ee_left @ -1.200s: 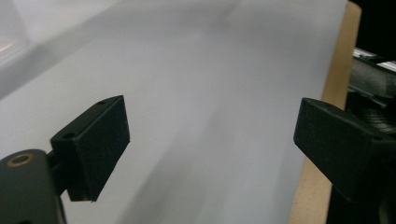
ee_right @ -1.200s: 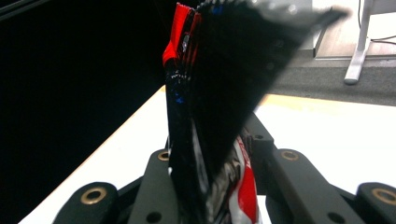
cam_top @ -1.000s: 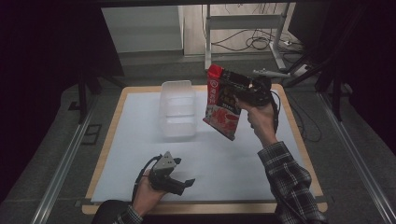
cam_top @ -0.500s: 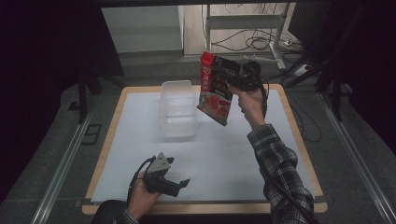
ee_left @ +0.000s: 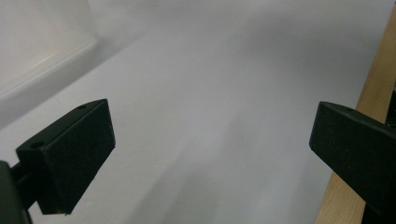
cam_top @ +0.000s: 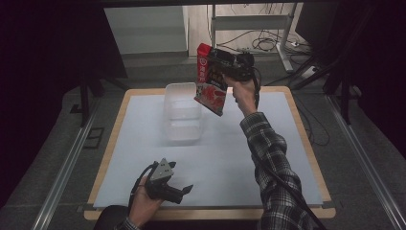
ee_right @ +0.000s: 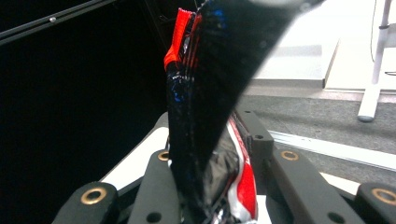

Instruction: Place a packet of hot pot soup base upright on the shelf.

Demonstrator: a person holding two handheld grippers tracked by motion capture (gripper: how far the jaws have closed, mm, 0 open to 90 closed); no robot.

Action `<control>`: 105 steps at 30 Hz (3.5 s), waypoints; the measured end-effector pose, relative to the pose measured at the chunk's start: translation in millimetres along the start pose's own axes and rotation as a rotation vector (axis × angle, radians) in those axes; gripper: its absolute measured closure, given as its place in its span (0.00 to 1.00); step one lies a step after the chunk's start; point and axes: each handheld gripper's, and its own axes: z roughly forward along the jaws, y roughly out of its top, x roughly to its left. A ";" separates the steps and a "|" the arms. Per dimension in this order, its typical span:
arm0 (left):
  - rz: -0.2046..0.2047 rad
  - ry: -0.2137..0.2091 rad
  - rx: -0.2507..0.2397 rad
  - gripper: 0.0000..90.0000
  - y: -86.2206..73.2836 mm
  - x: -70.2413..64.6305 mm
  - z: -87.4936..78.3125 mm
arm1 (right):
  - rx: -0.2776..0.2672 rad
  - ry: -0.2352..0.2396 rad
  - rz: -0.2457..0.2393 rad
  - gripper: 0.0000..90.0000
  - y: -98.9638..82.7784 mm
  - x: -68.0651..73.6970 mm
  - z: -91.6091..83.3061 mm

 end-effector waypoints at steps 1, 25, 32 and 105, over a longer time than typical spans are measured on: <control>0.000 0.000 0.000 0.00 -0.1 0.2 0.0 | 0.000 0.000 0.000 0.82 0.0 0.0 0.0; 0.019 -0.026 0.021 0.00 -1.2 -0.9 3.4 | -0.018 0.062 -0.042 0.82 -1.8 8.9 89.1; 0.025 -0.027 0.022 0.00 -1.0 -2.0 3.8 | -0.014 0.056 -0.061 0.82 -10.9 11.4 106.3; -0.013 -0.046 -0.047 0.00 -2.3 1.6 5.1 | 0.277 0.014 -0.274 0.16 -66.9 21.9 66.1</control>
